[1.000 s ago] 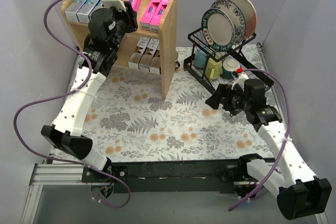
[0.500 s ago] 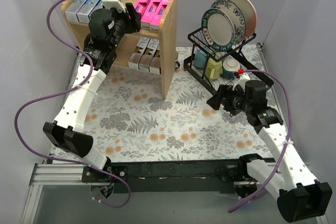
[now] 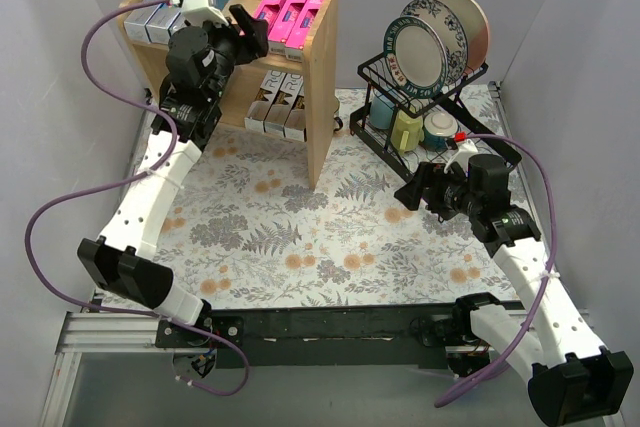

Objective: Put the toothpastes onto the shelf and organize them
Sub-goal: Place the toothpaste on the shelf.

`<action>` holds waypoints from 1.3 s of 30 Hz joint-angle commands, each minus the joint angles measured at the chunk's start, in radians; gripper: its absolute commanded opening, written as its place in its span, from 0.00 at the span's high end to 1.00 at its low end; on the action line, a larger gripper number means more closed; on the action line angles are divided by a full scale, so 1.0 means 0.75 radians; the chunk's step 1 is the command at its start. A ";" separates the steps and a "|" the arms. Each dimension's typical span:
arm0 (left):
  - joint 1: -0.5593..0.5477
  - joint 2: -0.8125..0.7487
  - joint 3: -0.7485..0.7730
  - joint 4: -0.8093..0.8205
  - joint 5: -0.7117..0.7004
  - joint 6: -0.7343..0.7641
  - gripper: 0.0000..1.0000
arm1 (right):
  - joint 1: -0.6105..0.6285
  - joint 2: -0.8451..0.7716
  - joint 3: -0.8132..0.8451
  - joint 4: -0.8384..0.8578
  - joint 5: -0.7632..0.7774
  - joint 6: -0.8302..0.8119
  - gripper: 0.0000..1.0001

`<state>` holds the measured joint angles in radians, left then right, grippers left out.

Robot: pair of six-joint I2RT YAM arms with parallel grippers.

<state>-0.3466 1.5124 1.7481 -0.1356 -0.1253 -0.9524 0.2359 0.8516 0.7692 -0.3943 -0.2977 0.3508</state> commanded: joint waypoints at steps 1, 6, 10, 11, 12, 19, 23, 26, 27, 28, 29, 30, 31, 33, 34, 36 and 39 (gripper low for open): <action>0.016 -0.073 -0.005 0.093 -0.013 -0.143 0.41 | -0.004 -0.029 -0.009 0.041 -0.002 -0.018 0.09; 0.016 0.016 0.097 -0.024 -0.025 -0.182 0.51 | -0.004 -0.037 -0.009 0.037 -0.002 -0.018 0.09; 0.018 0.063 0.140 -0.087 0.003 -0.199 0.58 | -0.006 -0.039 -0.009 0.033 0.002 -0.018 0.09; 0.018 0.074 0.148 -0.093 0.012 -0.205 0.60 | -0.006 -0.039 -0.007 0.035 0.004 -0.018 0.09; 0.018 0.090 0.154 -0.101 0.022 -0.209 0.63 | -0.006 -0.041 -0.007 0.035 0.006 -0.020 0.09; 0.016 0.141 0.193 -0.122 0.044 -0.238 0.68 | -0.004 -0.043 -0.011 0.033 0.008 -0.020 0.09; 0.018 0.164 0.205 -0.108 0.073 -0.240 0.69 | -0.004 -0.043 -0.009 0.033 0.010 -0.020 0.09; 0.018 0.178 0.222 -0.106 0.085 -0.229 0.69 | -0.004 -0.043 -0.009 0.031 0.012 -0.024 0.09; 0.018 0.180 0.230 -0.108 0.093 -0.223 0.69 | -0.004 -0.043 -0.007 0.031 0.012 -0.024 0.09; 0.018 0.184 0.234 -0.110 0.104 -0.217 0.69 | -0.004 -0.043 -0.009 0.031 0.012 -0.022 0.09; 0.016 0.186 0.242 -0.114 0.132 -0.207 0.69 | -0.004 -0.043 -0.007 0.031 0.012 -0.024 0.09; 0.018 0.198 0.264 -0.132 0.144 -0.201 0.69 | -0.004 -0.043 -0.005 0.031 0.012 -0.024 0.09; 0.018 0.205 0.275 -0.144 0.155 -0.195 0.68 | -0.004 -0.043 -0.005 0.031 0.012 -0.024 0.09; 0.018 0.207 0.281 -0.161 0.165 -0.182 0.68 | -0.004 -0.043 -0.005 0.029 0.012 -0.024 0.09; 0.018 0.205 0.279 -0.165 0.165 -0.180 0.67 | -0.004 -0.043 -0.007 0.031 0.010 -0.024 0.09; 0.016 0.199 0.271 -0.165 0.222 -0.168 0.67 | -0.004 -0.043 -0.007 0.031 0.010 -0.024 0.09; 0.020 0.178 0.263 -0.155 0.210 -0.162 0.63 | -0.004 -0.045 -0.003 0.031 0.010 -0.022 0.09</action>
<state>-0.3294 1.6611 1.9358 -0.1864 -0.0223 -1.0954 0.2359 0.8368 0.7685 -0.3943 -0.2932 0.3435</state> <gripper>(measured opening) 0.339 0.911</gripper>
